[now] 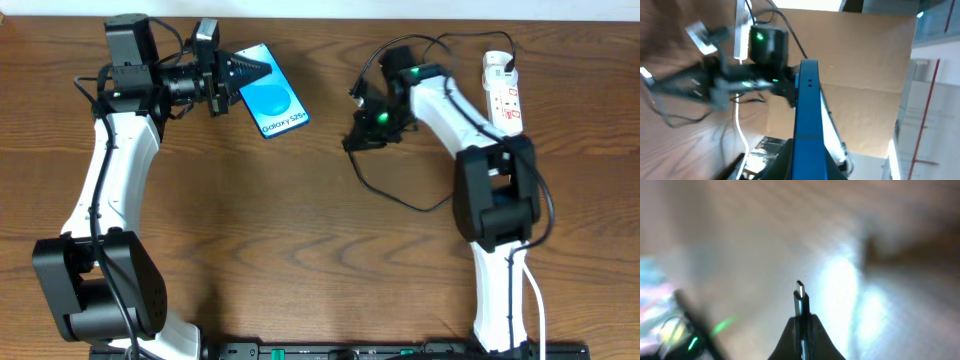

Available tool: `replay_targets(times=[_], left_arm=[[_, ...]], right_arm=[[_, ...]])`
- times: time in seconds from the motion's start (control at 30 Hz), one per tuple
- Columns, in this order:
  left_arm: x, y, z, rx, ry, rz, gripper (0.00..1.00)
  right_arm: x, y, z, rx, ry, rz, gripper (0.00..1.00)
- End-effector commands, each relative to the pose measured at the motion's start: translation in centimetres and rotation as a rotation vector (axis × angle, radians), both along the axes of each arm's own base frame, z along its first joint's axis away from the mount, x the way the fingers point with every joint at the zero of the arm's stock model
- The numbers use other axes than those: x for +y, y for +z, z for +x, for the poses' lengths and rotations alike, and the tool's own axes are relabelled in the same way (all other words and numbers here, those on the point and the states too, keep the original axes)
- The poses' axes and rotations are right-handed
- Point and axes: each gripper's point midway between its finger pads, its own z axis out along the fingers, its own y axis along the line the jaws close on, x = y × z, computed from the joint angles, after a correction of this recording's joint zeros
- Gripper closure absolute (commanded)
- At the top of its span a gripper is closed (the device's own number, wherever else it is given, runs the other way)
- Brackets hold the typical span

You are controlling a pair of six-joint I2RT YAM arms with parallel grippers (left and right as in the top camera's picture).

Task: Plug charger to phone and switch on socket
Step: 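Lift the cable end with the right gripper toward the phone's bottom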

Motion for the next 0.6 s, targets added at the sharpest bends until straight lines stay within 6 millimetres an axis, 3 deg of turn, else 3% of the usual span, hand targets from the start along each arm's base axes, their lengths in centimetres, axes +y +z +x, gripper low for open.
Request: replay_targets(times=[0.0,0.1,0.27,0.57], left_arm=[[-0.2,0.9,-0.8,-0.13,-0.053,0.0,0.93],[-0.2,0.9,-0.8,-0.176,-0.058,0.011,0.92],[-0.2,0.7,-0.7,-0.235,-0.064,0.025,0.92],[0.6,-2.5,0.3,-0.278,-0.119,-0.023,0.93]], right_arm=[[1.2,7.9,-1.7,-0.161,0.188,0.286,0.99],[1.0,10.0,-3.4,-0.148,0.222,0.338,0.99],[1.2,11.7,-5.7,-0.107,0.266,0.423,0.99],[1.9,14.8,-9.0,-0.017,0.296,0.583,0.99]])
